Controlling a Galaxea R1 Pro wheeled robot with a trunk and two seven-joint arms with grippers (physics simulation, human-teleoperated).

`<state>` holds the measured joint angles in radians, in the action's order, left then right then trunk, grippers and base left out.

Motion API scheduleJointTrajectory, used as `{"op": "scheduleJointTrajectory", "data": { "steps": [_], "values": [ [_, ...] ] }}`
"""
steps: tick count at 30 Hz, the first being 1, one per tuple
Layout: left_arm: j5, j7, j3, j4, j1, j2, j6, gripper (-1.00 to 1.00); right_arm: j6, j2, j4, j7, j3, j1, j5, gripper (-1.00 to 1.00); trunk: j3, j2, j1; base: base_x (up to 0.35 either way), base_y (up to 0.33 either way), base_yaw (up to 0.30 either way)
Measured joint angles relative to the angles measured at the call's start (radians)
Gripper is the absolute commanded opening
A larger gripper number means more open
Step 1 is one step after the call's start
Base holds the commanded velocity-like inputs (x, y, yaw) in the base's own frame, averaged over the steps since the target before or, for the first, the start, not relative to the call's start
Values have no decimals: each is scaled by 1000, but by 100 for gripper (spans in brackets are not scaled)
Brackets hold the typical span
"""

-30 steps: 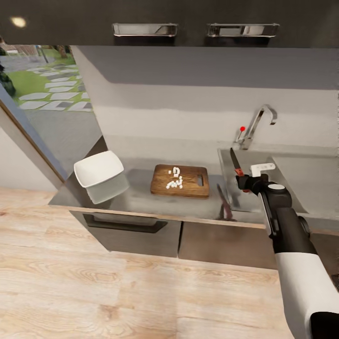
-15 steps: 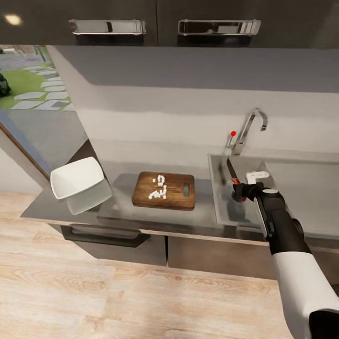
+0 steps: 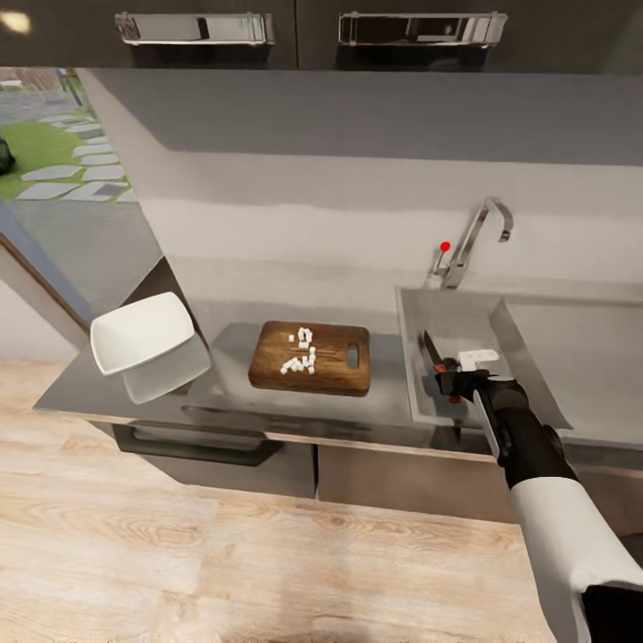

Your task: In the kitchen, take the Vidalia onion out of the sink, dice it on the chopping board with the paring knife, put the diced onion into the bowl on the countertop, then place both the paring knife and the chopping board into the sink.

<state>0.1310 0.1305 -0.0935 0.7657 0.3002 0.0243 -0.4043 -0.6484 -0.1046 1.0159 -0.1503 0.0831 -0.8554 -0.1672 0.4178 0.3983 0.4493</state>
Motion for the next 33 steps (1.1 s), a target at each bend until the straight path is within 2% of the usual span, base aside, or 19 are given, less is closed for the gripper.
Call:
{"op": "scheduleJointTrajectory", "data": {
  "steps": [3, 7, 10, 18, 21, 27, 33],
  "values": [
    [0, 0, 0, 0, 0, 0, 0, 100, 5, 0, 0, 0, 5, 0, 1, -100, 5, 0, 0, 221, -113, 0],
    [0, 0, 0, -1, 0, 0, 0, 100, 8, 0, 0, -1, 53, 0, 9, -100, 11, 0, 0, 125, -62, 0],
    [0, 0, 0, -2, 0, 0, 0, 100, 8, 0, 0, -2, 67, 0, 11, -100, 15, 0, 0, 23, -11, 0],
    [0, 0, 0, -3, 0, 0, 0, 100, 16, 1, -2, -4, 70, 0, 13, -100, 16, 0, 0, 2, -1, 0],
    [0, 0, 0, -3, 0, 0, 0, 100, 52, 0, -8, -5, 70, 0, 13, -100, 16, 0, 0, 0, 0, 0],
    [0, 0, 0, -3, 0, 0, 0, 100, 169, 1, -98, -4, 69, 0, 15, -100, 16, 0, 0, 0, 0, 0],
    [0, 0, 0, -3, 0, 0, 0, 100, 187, 3, -123, -2, 69, 0, 15, -100, 16, 0, 0, 0, 0, 0]
  ]
}}
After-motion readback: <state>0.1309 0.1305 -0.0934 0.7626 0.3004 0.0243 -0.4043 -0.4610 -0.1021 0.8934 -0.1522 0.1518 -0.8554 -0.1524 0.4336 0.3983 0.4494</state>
